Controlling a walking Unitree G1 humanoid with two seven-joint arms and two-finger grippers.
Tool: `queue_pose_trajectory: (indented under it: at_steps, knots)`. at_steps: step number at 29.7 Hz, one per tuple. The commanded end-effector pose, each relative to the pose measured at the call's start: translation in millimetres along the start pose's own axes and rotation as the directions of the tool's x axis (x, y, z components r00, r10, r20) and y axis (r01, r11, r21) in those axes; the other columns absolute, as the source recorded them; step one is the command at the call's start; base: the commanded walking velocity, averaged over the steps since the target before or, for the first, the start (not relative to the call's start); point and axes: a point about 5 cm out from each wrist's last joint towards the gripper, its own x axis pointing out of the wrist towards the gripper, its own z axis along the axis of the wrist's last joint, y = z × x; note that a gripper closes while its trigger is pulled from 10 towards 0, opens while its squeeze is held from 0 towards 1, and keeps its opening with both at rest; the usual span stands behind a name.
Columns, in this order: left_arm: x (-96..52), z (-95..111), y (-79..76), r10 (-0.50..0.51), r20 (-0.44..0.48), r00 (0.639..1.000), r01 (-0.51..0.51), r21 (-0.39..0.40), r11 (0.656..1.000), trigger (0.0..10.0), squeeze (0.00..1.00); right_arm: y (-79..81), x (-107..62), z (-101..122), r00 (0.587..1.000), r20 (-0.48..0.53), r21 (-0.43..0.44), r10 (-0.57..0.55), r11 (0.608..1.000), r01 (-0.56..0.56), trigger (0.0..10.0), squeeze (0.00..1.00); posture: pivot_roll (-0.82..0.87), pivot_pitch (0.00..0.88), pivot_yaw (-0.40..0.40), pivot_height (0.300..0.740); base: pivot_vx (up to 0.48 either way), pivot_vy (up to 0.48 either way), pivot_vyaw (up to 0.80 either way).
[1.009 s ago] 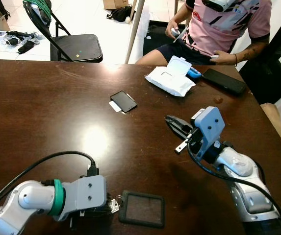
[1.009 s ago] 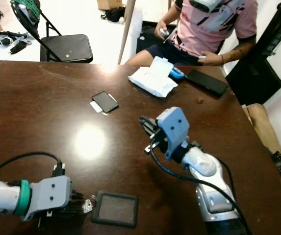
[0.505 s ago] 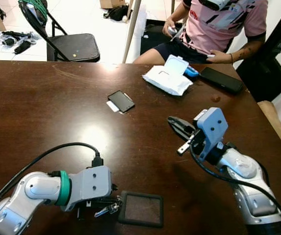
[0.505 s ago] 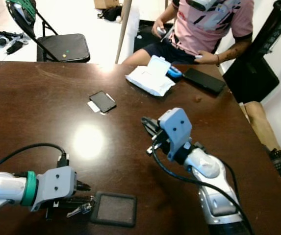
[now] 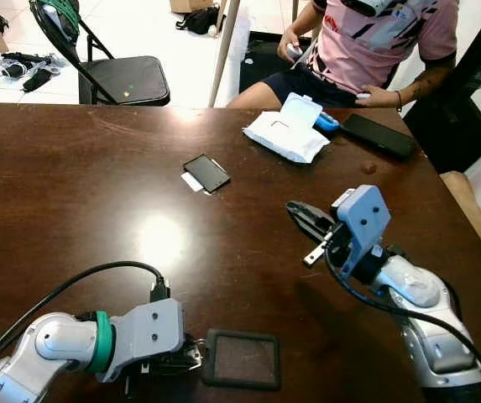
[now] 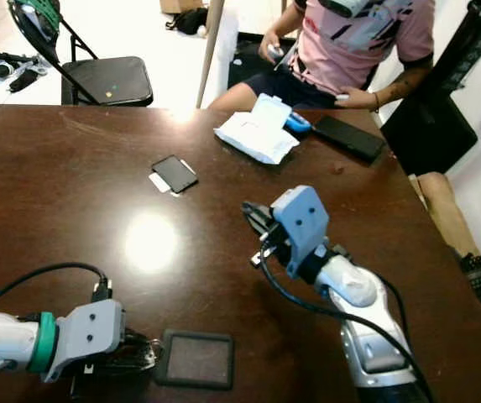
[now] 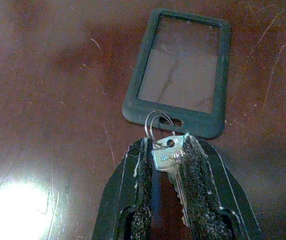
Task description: Hang keys on a hook
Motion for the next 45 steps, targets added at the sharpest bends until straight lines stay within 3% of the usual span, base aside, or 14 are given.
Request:
queue_pose_trajectory:
  at_steps: [1, 11, 24, 45]
  knots:
    - [0.2, -1, -4.0, -0.006, -0.011, 1.0, 0.006, 0.0, 1.0, 10.0, 0.0, -2.9, -2.9, 0, 1.0, -0.002, 0.009, -0.011, 1.0, 0.011, 10.0, 0.0, -0.12, 0.09, 0.007, 0.74, 0.0, 0.0, 0.0]
    - [-1.8, 0, -6.5, 0.021, -0.004, 1.0, -0.021, -0.032, 0.999, 10.0, 0.0, -2.9, -2.8, 0, 1.0, -0.006, 0.008, -0.011, 1.0, 0.011, 10.0, 0.0, -0.12, 0.092, 0.006, 0.74, 0.0, 0.0, 0.0]
    - [-6.0, -9, -10.2, 0.095, -0.002, 0.995, -0.094, -0.132, 0.987, 10.0, 0.0, -3.1, -2.8, 0, 1.0, -0.007, 0.007, -0.011, 1.0, 0.011, 10.0, 0.0, -0.11, 0.09, 0.01, 0.74, 0.0, 0.0, 0.0]
    - [6.2, -9, -3.6, 0.061, -0.012, 0.998, -0.062, -0.091, 0.994, 10.0, 0.0, -1.0, -1.0, -1, 1.0, -0.004, 0.01, -0.008, 1.0, 0.008, 10.0, 0.0, -0.11, 0.083, 0.016, 0.74, 0.0, 0.0, 0.0]
